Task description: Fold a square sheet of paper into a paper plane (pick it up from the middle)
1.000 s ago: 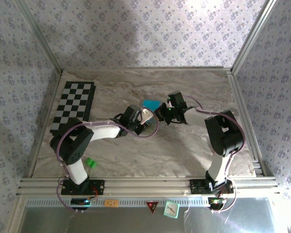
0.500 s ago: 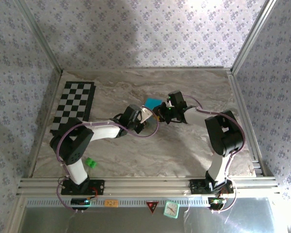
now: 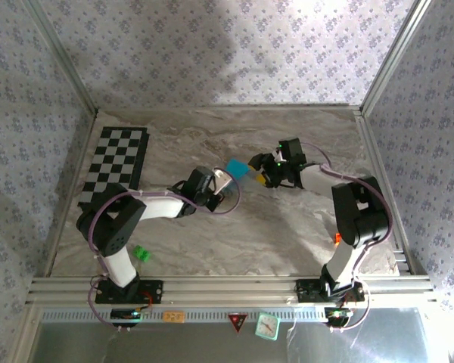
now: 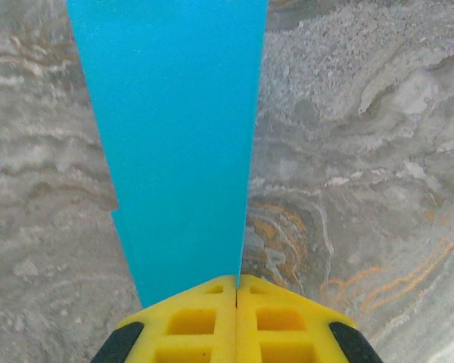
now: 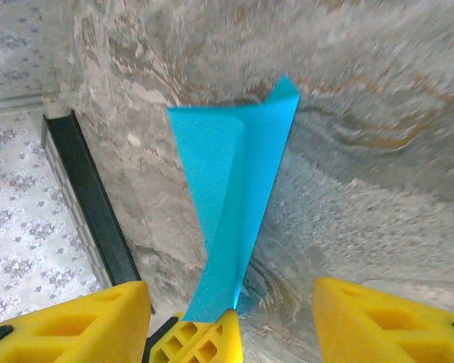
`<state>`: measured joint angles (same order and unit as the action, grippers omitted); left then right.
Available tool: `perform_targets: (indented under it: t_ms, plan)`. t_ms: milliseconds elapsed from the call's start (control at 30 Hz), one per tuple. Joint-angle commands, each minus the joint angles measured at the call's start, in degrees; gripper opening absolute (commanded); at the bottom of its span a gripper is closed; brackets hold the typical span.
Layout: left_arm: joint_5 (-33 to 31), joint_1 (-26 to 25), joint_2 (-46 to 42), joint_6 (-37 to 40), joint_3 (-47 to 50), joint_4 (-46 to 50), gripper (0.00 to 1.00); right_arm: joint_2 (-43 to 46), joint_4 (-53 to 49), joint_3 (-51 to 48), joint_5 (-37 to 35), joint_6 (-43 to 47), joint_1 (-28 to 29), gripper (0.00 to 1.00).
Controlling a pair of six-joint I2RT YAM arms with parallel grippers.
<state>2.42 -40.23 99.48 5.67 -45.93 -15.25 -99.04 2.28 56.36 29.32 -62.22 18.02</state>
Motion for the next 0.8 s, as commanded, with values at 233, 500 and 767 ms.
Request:
perform_targets:
  t_ms: [233, 500, 767]
  plan:
    - [15.13, 5.00, -4.00, -17.14, -0.56, 1.64, 0.00, 1.52, -4.58, -1.33, -1.14, 12.92, -1.16, 0.63]
    - [26.53, 8.65, -1.46, -23.79, -3.17, 3.83, 0.00, -1.16, -7.16, 0.57, -1.54, 22.57, 1.45, 0.72]
    - [31.20, 10.04, 2.38, -27.12, -7.29, 7.25, 0.00, -3.21, -6.77, 1.96, -1.62, 28.13, 3.68, 0.73]
